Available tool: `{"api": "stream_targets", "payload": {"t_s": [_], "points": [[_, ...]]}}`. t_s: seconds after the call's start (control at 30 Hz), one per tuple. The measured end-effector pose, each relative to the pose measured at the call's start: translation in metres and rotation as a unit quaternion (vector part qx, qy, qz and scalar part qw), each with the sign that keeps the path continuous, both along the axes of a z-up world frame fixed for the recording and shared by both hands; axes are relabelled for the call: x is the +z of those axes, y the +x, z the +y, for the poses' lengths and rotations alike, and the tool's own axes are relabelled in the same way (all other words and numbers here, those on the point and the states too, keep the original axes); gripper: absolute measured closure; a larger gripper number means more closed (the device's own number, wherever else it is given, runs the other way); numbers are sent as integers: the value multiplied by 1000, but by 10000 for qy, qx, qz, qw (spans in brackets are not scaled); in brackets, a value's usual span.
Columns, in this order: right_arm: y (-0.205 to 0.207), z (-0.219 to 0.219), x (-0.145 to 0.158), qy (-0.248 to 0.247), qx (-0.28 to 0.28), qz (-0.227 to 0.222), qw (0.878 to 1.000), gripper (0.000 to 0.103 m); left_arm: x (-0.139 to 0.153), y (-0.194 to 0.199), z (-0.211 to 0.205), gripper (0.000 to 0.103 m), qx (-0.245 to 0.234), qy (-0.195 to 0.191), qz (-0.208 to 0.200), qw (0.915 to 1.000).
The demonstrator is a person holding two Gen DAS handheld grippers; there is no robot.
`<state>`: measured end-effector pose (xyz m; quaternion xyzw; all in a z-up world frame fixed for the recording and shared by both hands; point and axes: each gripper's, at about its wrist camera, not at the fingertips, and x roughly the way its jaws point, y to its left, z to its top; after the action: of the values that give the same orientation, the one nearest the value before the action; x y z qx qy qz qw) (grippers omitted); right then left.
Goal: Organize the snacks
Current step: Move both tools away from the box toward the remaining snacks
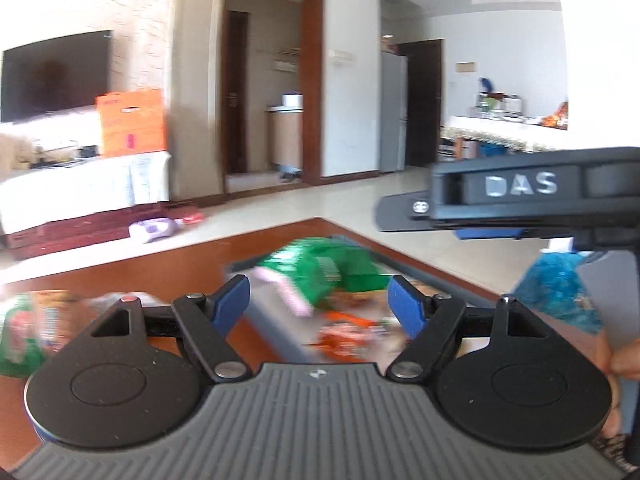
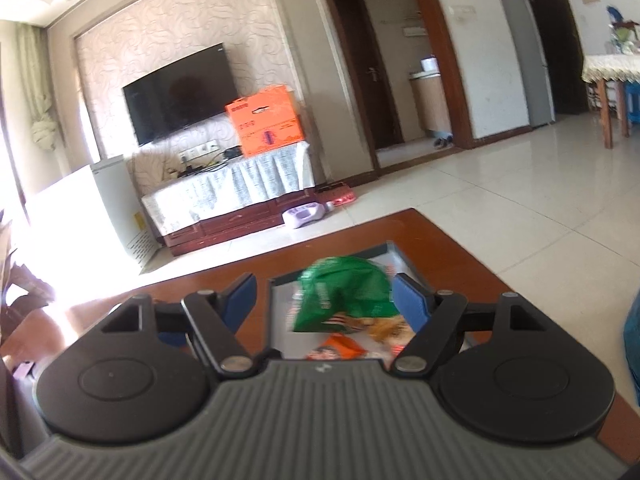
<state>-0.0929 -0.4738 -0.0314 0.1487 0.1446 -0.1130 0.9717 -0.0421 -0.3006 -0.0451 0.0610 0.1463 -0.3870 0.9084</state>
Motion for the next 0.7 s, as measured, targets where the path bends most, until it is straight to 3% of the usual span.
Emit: {"api": "stream_targets", "payload": {"t_s": [0.3,0.47,0.7], "points": [[40,64,0,-325,719,228,9966,23,3,38,78,20,830,196,5,9964],[58,92,-7,-377,1005,406,9934,23,4,54,115,7,1219,197,84,9923],[75,117,-14,-375,1141,513,9914,20,2,80,140,3,1568,463,245,9862]]}}
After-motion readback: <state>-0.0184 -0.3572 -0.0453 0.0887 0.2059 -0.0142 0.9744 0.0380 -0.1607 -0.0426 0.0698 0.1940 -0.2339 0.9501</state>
